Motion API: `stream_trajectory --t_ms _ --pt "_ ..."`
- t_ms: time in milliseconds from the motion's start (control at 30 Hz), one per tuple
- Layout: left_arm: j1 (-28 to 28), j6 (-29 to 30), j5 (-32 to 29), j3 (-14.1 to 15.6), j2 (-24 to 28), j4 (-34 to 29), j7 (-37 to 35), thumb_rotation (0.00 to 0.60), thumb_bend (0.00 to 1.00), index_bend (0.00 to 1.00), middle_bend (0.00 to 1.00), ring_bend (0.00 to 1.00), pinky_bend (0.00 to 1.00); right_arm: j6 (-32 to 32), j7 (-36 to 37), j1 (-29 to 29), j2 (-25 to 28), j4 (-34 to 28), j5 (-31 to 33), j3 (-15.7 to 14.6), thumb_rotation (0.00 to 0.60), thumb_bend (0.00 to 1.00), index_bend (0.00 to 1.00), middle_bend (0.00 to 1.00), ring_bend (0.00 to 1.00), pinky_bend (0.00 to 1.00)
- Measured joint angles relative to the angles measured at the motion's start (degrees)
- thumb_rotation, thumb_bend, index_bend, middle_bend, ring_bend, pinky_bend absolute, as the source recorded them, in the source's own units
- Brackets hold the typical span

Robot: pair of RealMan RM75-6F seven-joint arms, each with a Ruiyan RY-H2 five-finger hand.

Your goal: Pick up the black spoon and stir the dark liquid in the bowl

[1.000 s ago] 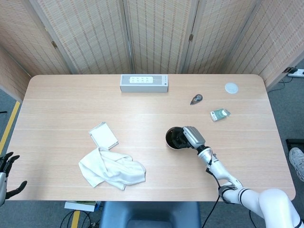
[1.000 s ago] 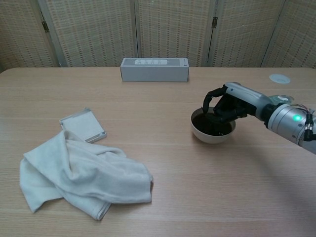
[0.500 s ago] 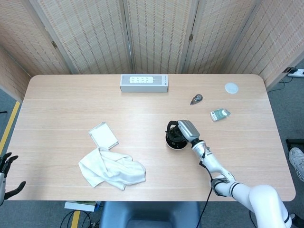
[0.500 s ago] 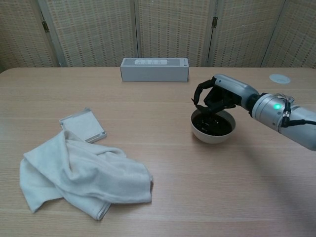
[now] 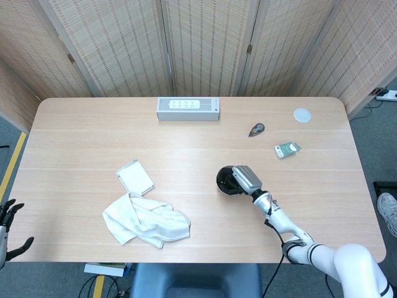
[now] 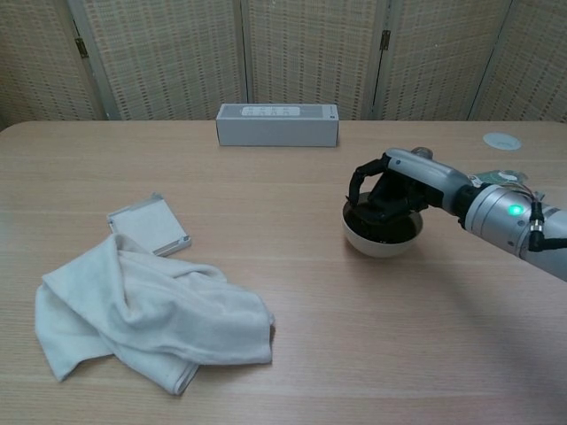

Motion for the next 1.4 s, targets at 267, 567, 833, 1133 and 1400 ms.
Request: stream_trajectory --t_ms 267,567,833,1133,1400 --pt "-0.1 -0.2 -0.1 0.0 -0.2 -0.1 0.2 0.6 0.24 0.21 0.15 0.16 0.18 -0.8 -1.7 -0.6 1.0 1.3 1.0 0.0 0.6 0.55 0.8 0.93 1.0 1.0" --pt "-0.2 -0.4 -0.3 -0.1 -0.1 -0.1 0.2 0.6 0.24 0.21 0.15 0.16 0.18 -2.4 -1.2 1.9 -2.7 6.9 2.3 2.6 0.6 0.55 0.8 0.93 1.0 1.0" --pt "0.0 -0.2 -0.7 -0.1 0.1 0.1 0.0 0.6 0.24 0.21 0.15 0.16 0.18 -2.5 0.4 3.7 -4.5 7.7 1.3 2.7 0.6 0.55 0.8 0.93 1.0 1.0" --pt "-0.2 -0.6 -0.4 -0.1 -0.2 0.4 -0.1 0.6 0.24 0.21 0.15 0.16 0.18 0.0 0.5 1.5 -2.1 3.6 -0.5 0.1 0.6 0.55 0.8 0.94 1.0 1.0" --pt "-0.4 -0.7 -0.3 0.0 -0.4 0.3 0.0 0.6 0.24 0.21 0.15 0.16 0.18 0.5 -0.6 -0.6 0.4 2.4 -0.6 -1.3 0.6 0.55 0.8 0.94 1.0 1.0"
